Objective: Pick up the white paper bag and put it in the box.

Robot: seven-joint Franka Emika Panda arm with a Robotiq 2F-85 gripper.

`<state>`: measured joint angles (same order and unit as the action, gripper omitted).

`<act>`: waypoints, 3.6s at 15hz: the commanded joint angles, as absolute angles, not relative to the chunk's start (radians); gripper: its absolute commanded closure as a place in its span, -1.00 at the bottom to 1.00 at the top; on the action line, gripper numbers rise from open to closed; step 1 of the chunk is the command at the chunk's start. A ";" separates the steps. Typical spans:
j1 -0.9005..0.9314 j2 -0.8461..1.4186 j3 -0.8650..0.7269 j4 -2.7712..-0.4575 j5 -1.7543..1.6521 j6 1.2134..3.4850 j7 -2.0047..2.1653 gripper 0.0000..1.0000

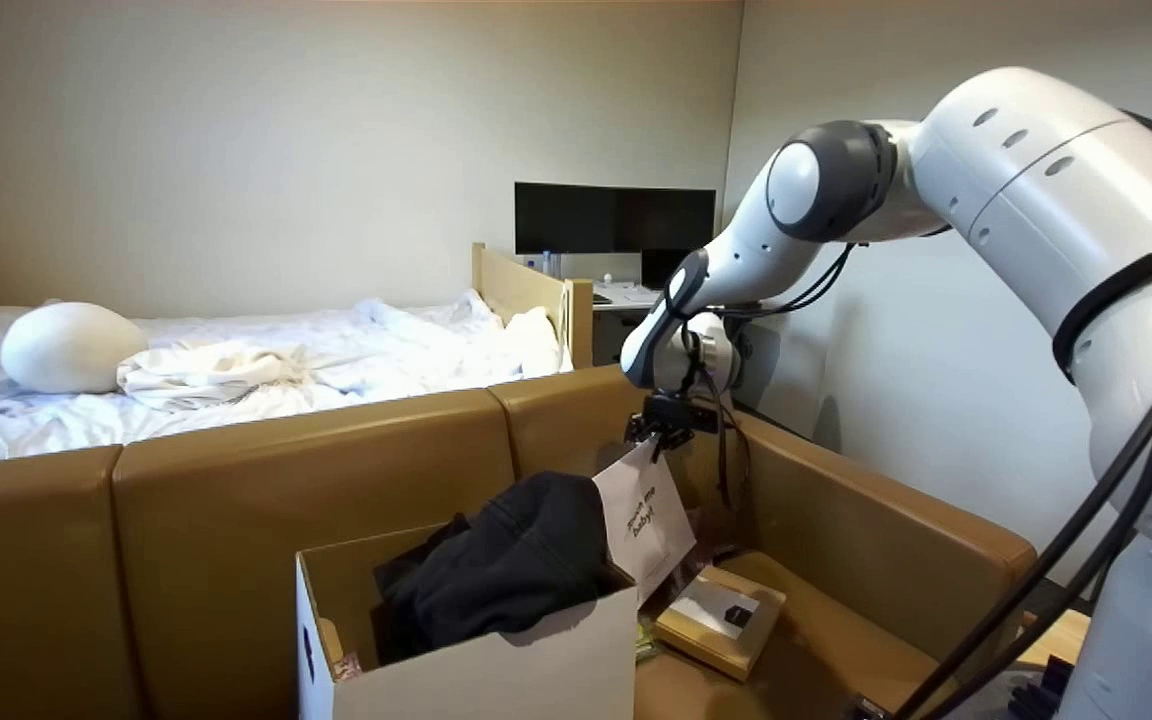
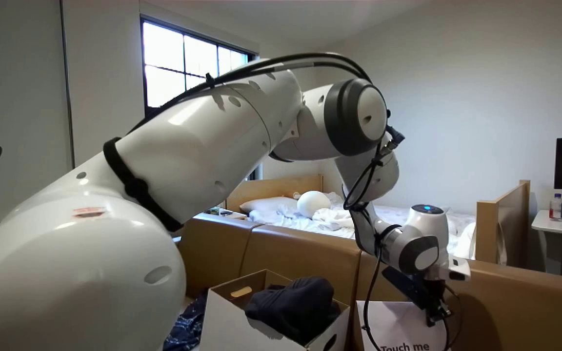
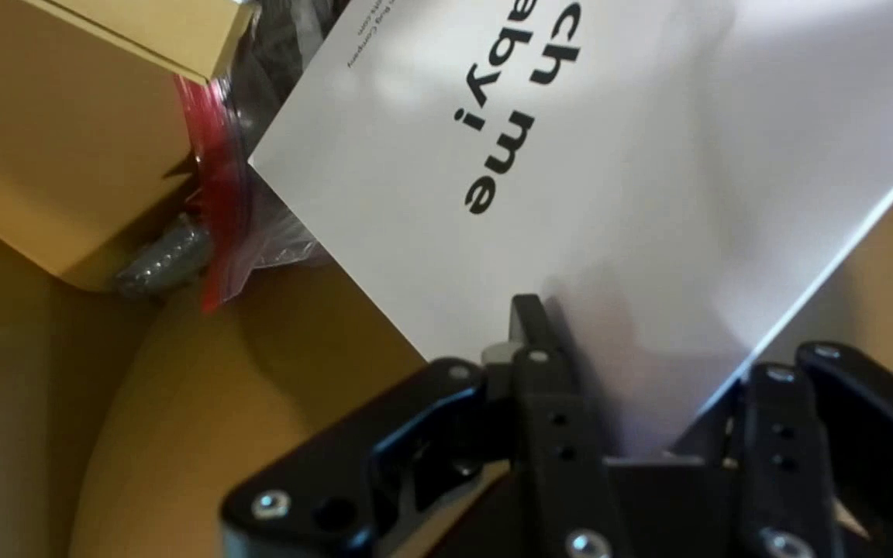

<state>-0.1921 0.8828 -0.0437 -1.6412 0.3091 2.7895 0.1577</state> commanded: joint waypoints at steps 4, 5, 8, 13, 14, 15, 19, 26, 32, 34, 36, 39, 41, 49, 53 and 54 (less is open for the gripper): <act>-0.147 0.522 -0.063 -1.995 0.159 2.834 0.008 0.85; -0.124 0.474 -0.085 -2.026 0.124 2.827 0.025 0.85; -0.030 0.337 -0.172 -2.084 0.000 2.740 0.101 0.86; 0.020 0.109 -0.152 -2.101 -0.120 2.473 0.123 0.83; 0.024 0.065 -0.135 -2.102 -0.127 2.437 0.119 0.84; 0.026 0.019 -0.112 -2.104 -0.123 2.401 0.097 0.83; 0.059 -0.153 -0.002 -2.115 -0.031 2.282 -0.067 0.83; 0.088 -0.197 0.053 -2.032 0.001 2.059 -0.017 0.94; 0.036 -0.119 -0.009 -1.992 0.010 1.954 -0.007 0.36; 0.007 -0.083 -0.041 -1.997 0.018 1.960 -0.026 0.12; -0.031 -0.024 -0.089 -1.978 0.066 1.941 -0.079 -0.13; -0.085 0.085 -0.140 -1.953 0.163 1.911 -0.210 -0.50; -0.111 0.158 -0.142 -1.943 0.185 1.891 -0.279 -0.77; -0.118 0.365 -0.081 -2.023 0.101 1.974 -0.411 -1.00; -0.105 0.546 -0.029 -1.947 0.039 1.995 -0.398 -1.00; -0.099 0.566 -0.016 -1.933 0.025 2.013 -0.393 -1.00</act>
<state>-0.1055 0.4780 -0.0439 -1.9961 0.0675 1.9823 -0.3834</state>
